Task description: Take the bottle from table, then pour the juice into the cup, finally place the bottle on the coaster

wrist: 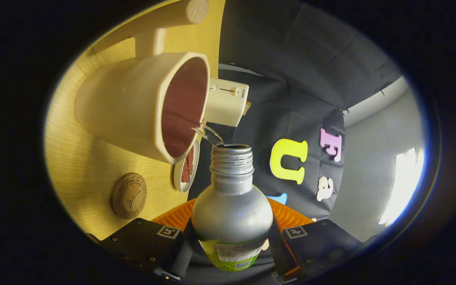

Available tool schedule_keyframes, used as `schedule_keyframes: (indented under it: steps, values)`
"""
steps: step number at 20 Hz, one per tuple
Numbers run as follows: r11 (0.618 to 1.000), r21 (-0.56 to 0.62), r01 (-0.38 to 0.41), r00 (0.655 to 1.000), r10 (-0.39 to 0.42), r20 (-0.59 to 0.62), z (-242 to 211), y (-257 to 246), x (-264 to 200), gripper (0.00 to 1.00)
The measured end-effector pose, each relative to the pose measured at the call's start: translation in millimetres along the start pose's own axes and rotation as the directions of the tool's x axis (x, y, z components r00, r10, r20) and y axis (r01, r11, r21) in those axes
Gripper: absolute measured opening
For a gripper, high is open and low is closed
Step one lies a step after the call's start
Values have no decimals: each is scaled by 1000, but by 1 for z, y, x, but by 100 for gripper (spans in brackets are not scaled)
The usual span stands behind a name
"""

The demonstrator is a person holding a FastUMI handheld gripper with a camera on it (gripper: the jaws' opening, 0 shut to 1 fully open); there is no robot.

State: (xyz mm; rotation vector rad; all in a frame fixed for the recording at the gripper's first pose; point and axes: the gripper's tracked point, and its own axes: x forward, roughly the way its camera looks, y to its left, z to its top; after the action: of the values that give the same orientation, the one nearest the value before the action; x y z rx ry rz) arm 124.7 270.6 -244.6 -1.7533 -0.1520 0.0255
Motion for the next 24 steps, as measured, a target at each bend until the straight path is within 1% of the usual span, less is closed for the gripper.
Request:
schedule_keyframes:
  steps: [24]
  values:
    - [992, -117, 39, 999, -40, -5, -18, -33, 5, 80]
